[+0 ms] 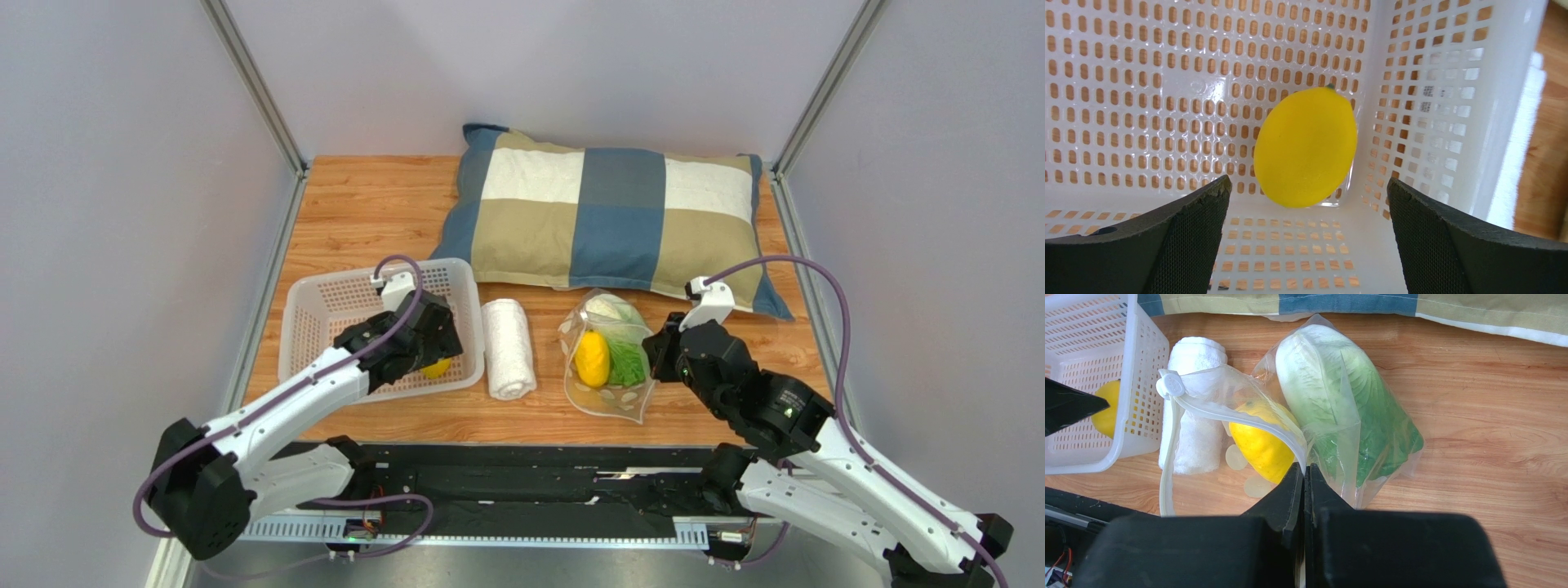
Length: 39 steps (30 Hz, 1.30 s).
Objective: Open the zip-top bag and remove the fake food
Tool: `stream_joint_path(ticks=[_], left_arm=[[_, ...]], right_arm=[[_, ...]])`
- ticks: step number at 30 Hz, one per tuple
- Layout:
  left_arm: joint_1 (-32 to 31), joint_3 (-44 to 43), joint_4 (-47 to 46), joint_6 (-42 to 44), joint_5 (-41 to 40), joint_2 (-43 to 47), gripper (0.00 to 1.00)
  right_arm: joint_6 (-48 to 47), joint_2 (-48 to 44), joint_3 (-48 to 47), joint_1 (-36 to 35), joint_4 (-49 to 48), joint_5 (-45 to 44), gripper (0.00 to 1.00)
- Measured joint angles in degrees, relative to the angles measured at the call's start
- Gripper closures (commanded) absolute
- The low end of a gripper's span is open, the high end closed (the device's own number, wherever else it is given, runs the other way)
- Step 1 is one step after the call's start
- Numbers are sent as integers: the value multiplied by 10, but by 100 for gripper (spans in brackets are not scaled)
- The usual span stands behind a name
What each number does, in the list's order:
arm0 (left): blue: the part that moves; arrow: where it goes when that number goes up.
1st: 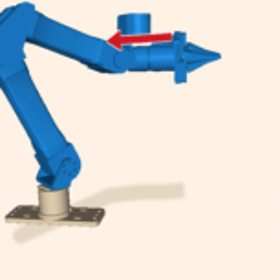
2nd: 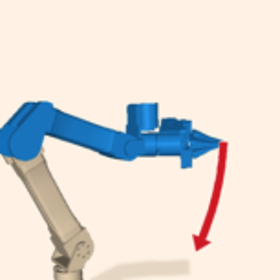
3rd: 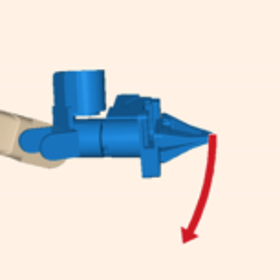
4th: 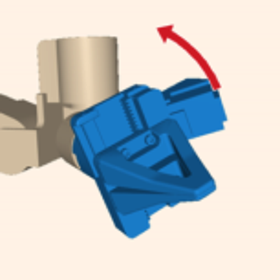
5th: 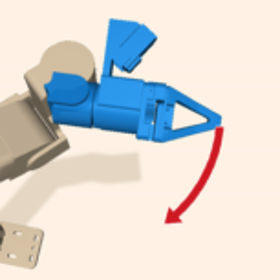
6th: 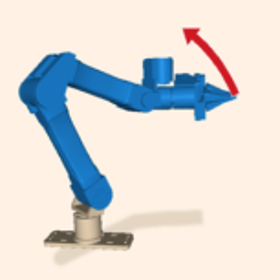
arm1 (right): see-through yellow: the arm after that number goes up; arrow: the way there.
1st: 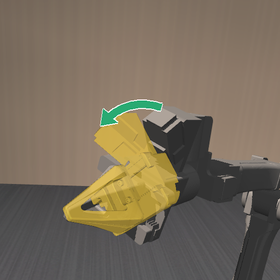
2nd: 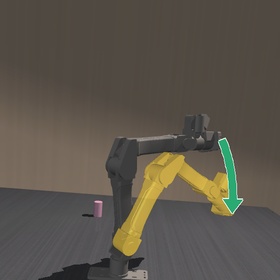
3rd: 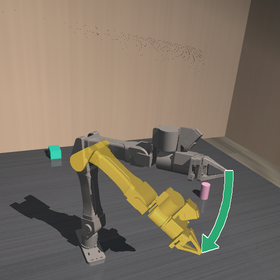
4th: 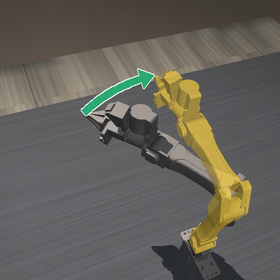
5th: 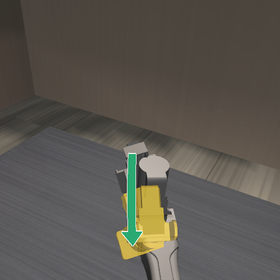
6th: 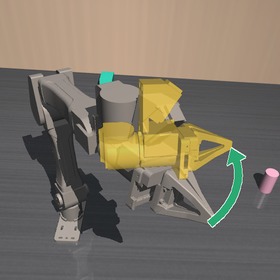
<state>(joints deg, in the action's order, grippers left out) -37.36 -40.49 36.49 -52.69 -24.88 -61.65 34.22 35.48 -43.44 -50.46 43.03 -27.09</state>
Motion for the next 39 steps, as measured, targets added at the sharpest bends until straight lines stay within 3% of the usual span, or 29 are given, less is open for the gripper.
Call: stream_joint_path(ticks=[5, 11, 13, 15, 17, 19, 23, 33, 36, 39], left_arm=[[0, -9, 14, 18, 30, 96, 24], [-11, -4, -163, 76, 266, 170, 38], [-49, -19, -211, 98, 322, 144, 40], [-113, -58, -224, 125, 342, 101, 50], [-183, -103, -238, 146, 345, 50, 52], [-237, -129, -262, 161, 342, 12, 53], [-287, -147, -284, 166, 318, -47, 54], [-313, -231, -278, 167, 229, -247, 49], [-314, -231, -269, 171, 174, -264, 46], [-316, -226, -267, 172, 126, -266, 31]], right_arm=[[0, 0, 0, 0, 0, 3, 100], [0, 5, 0, 0, -6, 9, 100], [0, 10, 0, 0, -7, 10, 100], [0, 13, 0, 0, -7, 11, 100], [0, 16, 0, 0, -7, 11, 100], [0, 17, 0, 0, -7, 11, 100], [9, 17, -2, 0, -5, 11, 100], [59, 17, -12, 0, -9, 38, 100], [70, 16, -12, 0, -11, 49, 100], [76, 14, -12, -1, -16, 56, 100]])
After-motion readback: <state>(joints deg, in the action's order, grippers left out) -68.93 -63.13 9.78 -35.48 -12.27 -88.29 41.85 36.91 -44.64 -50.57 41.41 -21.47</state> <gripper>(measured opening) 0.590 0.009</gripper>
